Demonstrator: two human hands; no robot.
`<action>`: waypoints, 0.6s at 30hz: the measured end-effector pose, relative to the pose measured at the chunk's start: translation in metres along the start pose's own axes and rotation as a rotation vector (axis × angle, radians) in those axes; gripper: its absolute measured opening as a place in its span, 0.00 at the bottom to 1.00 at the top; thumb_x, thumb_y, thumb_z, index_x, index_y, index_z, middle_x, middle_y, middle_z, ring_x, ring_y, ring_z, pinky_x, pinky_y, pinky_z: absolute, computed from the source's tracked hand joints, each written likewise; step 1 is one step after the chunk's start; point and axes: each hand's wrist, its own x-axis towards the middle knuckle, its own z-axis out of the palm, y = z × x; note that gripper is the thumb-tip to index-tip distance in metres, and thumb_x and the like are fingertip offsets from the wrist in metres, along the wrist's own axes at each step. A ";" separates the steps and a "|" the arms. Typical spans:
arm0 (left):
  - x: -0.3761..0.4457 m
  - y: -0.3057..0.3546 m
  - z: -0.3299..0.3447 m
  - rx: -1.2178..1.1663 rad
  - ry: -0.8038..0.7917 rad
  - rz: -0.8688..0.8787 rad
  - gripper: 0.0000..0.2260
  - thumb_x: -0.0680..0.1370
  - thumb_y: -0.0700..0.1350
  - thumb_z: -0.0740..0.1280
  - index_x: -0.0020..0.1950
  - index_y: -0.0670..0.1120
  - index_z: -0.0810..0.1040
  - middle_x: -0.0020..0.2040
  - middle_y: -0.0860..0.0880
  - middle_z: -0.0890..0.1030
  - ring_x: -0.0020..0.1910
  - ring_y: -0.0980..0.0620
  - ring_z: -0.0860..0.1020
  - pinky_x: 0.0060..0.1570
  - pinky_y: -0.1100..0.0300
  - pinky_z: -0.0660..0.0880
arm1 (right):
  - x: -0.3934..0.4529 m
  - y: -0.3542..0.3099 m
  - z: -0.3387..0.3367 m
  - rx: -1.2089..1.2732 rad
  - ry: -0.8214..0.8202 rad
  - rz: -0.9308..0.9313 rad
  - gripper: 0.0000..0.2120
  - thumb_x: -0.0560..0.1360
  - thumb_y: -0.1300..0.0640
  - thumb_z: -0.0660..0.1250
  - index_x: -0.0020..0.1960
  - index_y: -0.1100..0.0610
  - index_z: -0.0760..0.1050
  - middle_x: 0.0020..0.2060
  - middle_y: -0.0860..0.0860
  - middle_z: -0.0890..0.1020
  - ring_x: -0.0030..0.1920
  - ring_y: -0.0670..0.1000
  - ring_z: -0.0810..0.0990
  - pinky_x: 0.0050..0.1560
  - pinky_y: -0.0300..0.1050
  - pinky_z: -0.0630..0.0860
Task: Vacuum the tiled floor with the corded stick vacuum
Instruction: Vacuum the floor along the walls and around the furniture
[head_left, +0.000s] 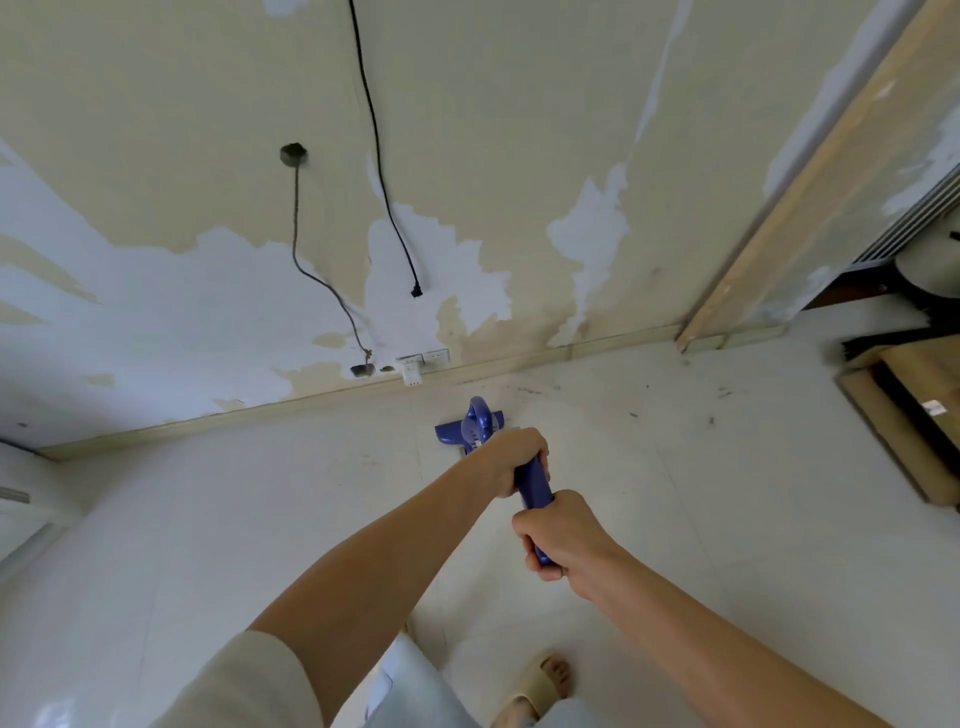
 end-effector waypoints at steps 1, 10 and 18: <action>0.001 -0.001 0.009 0.009 -0.005 -0.005 0.10 0.76 0.35 0.62 0.34 0.41 0.70 0.27 0.46 0.73 0.29 0.51 0.71 0.40 0.60 0.73 | 0.001 0.004 -0.007 0.010 0.000 0.000 0.07 0.69 0.71 0.58 0.39 0.61 0.67 0.26 0.56 0.69 0.19 0.48 0.68 0.20 0.35 0.59; 0.023 0.022 0.022 -0.035 0.007 -0.033 0.07 0.78 0.37 0.64 0.41 0.41 0.70 0.30 0.47 0.72 0.29 0.52 0.69 0.34 0.61 0.72 | 0.034 -0.003 -0.026 0.023 -0.047 -0.003 0.06 0.69 0.70 0.59 0.42 0.61 0.68 0.27 0.55 0.70 0.20 0.48 0.70 0.20 0.36 0.63; 0.059 0.073 0.006 -0.059 0.014 -0.034 0.06 0.78 0.36 0.62 0.42 0.41 0.68 0.30 0.46 0.71 0.28 0.52 0.69 0.33 0.61 0.72 | 0.078 -0.052 -0.032 -0.060 -0.088 -0.020 0.04 0.71 0.68 0.61 0.42 0.61 0.69 0.27 0.55 0.72 0.21 0.48 0.72 0.22 0.38 0.66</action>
